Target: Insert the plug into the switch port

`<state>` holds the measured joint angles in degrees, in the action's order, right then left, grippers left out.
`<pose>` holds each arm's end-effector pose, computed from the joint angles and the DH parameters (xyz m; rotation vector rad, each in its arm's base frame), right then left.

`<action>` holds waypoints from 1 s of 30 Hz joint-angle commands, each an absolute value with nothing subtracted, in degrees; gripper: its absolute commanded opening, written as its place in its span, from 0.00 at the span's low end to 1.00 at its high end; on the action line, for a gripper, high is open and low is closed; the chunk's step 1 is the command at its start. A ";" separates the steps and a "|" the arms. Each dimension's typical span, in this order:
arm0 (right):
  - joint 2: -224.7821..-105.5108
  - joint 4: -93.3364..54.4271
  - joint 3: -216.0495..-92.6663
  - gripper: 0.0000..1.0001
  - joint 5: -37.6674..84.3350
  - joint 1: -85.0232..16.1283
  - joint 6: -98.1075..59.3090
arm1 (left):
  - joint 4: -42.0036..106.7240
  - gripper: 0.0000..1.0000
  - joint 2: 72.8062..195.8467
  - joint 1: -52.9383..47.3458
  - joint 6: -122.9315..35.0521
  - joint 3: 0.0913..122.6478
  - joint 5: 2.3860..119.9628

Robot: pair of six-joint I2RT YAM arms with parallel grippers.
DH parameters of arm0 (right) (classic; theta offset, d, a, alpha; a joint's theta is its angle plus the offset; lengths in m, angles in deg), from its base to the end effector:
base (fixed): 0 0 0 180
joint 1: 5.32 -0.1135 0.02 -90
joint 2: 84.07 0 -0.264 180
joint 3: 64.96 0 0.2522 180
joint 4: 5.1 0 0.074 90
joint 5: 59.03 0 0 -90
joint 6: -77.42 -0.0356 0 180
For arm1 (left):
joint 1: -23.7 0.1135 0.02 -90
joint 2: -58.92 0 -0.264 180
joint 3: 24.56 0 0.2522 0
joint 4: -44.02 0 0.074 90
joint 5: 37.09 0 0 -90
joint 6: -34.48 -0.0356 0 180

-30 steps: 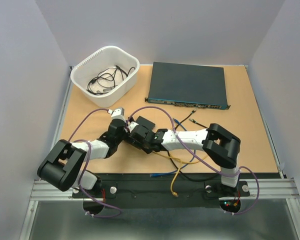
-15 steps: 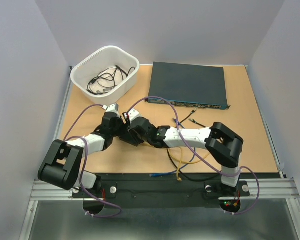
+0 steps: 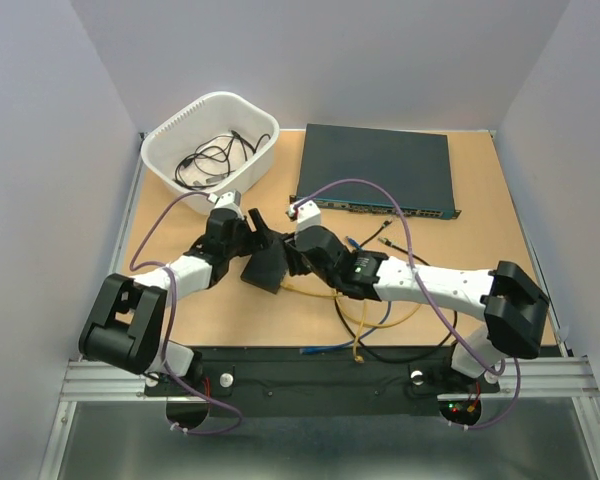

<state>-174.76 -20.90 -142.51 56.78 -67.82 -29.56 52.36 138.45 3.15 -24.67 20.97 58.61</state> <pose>0.1807 0.3136 0.2688 -0.5317 1.9753 0.4072 0.2607 -0.1015 0.1847 -0.1218 2.0776 -0.6607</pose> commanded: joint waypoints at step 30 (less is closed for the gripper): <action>-180.12 -29.05 -134.97 0.49 50.84 -46.81 -45.81 | 63.65 0.82 148.31 2.17 -27.31 25.59 69.88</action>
<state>-178.65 -29.49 -132.33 51.01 -47.36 -44.66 60.93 149.62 2.53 -26.37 25.63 68.60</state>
